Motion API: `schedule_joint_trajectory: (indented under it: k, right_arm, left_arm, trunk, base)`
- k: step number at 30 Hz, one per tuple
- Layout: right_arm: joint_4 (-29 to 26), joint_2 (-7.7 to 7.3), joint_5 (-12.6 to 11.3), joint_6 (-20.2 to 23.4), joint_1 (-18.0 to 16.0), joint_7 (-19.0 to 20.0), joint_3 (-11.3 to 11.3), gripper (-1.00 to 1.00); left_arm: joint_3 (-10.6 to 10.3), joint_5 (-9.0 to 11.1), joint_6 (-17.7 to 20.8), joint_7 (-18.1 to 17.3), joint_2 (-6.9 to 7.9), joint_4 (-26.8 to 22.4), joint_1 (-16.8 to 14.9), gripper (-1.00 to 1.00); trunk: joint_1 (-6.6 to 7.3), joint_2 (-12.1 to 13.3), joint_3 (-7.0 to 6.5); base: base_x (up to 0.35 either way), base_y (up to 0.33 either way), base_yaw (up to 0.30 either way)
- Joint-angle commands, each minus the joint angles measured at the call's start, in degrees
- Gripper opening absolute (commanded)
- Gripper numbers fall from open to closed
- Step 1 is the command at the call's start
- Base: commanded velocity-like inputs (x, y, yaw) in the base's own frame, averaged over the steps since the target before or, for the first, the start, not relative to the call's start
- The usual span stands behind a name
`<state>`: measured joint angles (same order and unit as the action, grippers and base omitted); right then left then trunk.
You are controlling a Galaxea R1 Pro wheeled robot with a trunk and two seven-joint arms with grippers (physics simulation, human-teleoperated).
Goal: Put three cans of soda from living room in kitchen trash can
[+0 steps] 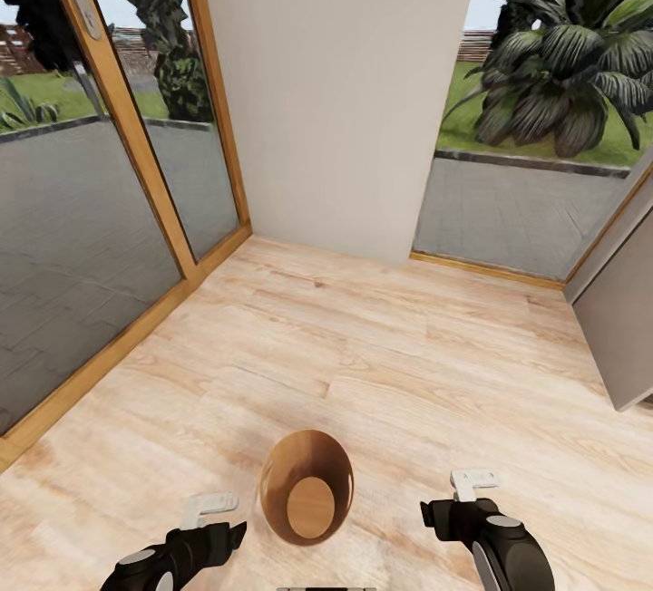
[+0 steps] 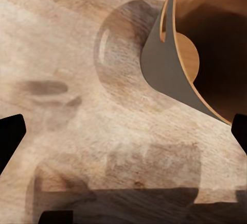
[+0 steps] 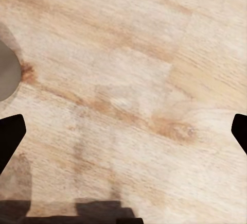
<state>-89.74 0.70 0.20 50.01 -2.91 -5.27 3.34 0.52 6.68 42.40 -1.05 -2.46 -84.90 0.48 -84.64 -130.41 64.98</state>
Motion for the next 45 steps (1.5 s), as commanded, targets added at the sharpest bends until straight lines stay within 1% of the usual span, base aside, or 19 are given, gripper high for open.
schedule_joint_trajectory:
  k: [1,13,19,25,45]
  right_arm:
    - [0.0,0.0,0.0,0.0,0.0,0.0,0.0,1.0]
    - [0.0,0.0,0.0,0.0,0.0,0.1,0.0,1.0]
    - [0.0,0.0,0.0,0.0,0.0,0.1,0.0,1.0]
    - [0.0,0.0,0.0,0.0,0.0,0.1,0.0,1.0]
    - [0.0,0.0,0.0,-0.1,0.0,0.0,0.0,1.0]
  left_arm:
    - [0.0,0.0,0.0,0.0,0.0,0.0,0.0,1.0]
    - [0.0,0.0,-0.1,0.0,0.0,0.0,0.0,1.0]
    - [0.0,0.0,-0.2,0.1,0.12,0.0,0.0,1.0]
    - [0.4,0.0,-0.2,0.0,0.11,0.1,0.0,1.0]
    - [0.6,-0.2,-0.2,0.0,0.09,0.1,0.0,1.0]
  trunk:
    - [0.0,0.0,0.0]
    - [0.0,0.0,0.0]
    - [0.0,0.0,0.0]
    - [0.0,0.0,0.0]
    - [0.0,0.0,0.0]
  base:
    - [0.002,0.0,0.0]
    - [0.0,0.0,0.0]
    - [0.239,0.0,0.0]
    - [0.207,0.0,0.0]
    - [0.009,0.0,0.0]
